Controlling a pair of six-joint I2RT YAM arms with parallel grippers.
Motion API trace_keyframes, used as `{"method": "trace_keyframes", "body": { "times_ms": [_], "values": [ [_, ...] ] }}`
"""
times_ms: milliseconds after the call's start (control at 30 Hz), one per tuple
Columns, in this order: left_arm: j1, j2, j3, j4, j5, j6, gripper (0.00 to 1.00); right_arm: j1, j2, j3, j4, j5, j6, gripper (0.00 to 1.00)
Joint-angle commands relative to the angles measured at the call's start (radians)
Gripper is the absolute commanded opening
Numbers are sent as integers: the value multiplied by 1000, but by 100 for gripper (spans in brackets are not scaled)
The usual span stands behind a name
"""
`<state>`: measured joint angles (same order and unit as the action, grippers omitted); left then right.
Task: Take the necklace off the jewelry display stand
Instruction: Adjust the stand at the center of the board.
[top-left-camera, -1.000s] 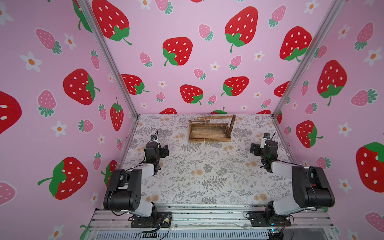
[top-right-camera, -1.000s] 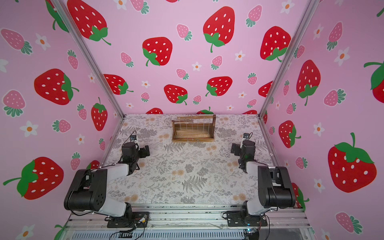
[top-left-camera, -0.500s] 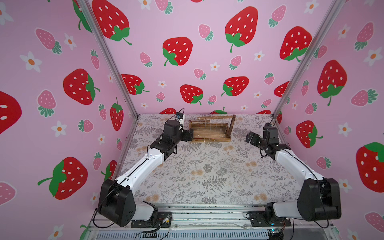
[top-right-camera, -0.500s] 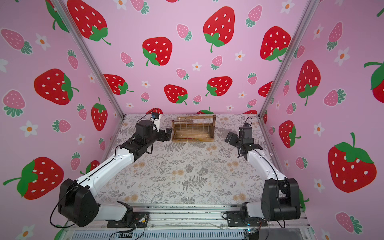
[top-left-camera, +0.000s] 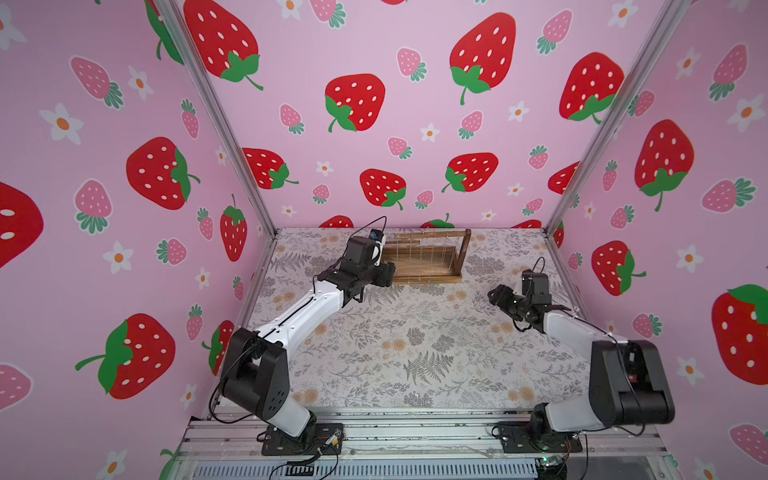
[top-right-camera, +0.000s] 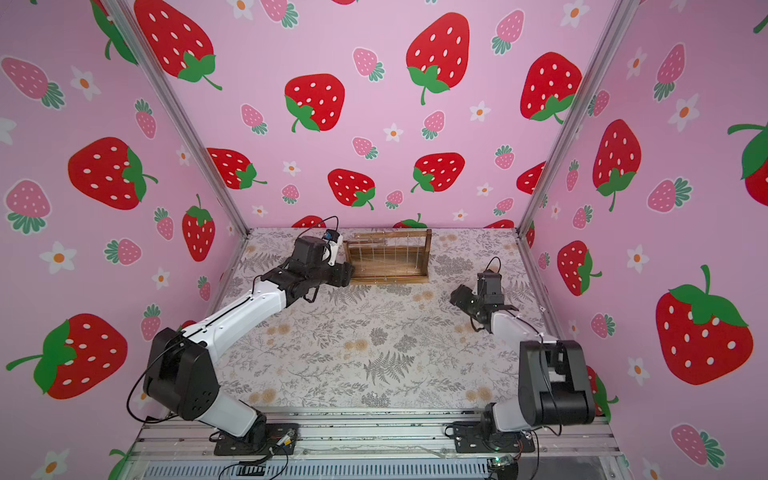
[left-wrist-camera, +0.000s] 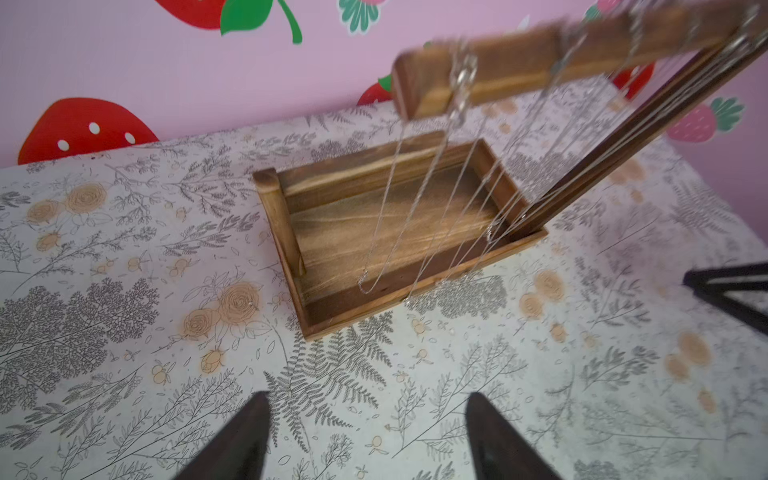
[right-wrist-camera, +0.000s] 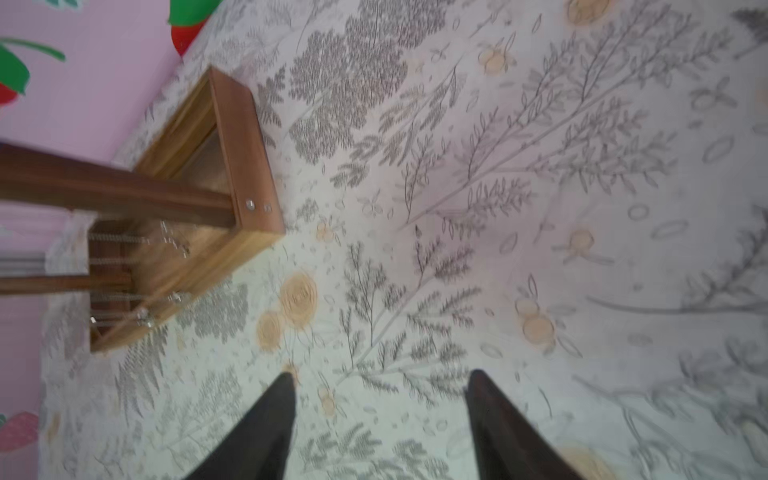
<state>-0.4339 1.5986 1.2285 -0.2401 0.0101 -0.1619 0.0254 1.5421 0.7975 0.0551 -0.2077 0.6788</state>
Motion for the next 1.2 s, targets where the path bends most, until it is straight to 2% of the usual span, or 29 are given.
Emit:
{"method": "trace_keyframes", "body": {
  "times_ms": [0, 67, 167, 267, 400, 533, 700, 867, 1167],
  "values": [
    [4, 36, -38, -72, -59, -141, 0, -86, 142, 99, 128, -302, 170, 0],
    [4, 61, -83, -47, -48, -158, 0, -114, 235, 160, 248, -441, 265, 0],
    [9, 122, -86, -50, -3, -179, 0, -116, 359, 307, 290, -577, 330, 0],
    [11, 190, -58, -59, 17, -193, 0, -108, 448, 464, 205, -649, 315, 0],
    [16, 264, -9, -65, 34, -211, 0, -99, 488, 554, 174, -680, 318, 0],
    [17, 278, -17, -30, 18, -233, 0, -42, 540, 674, 82, -766, 291, 0],
    [21, 291, 12, -32, 22, -235, 0, 8, 564, 746, 57, -786, 284, 0],
    [40, 293, 28, -22, 42, -253, 0, 35, 609, 894, -82, -796, 239, 0],
    [57, 326, 54, -11, 50, -259, 0, 59, 549, 868, -87, -776, 254, 0]
  ]
}}
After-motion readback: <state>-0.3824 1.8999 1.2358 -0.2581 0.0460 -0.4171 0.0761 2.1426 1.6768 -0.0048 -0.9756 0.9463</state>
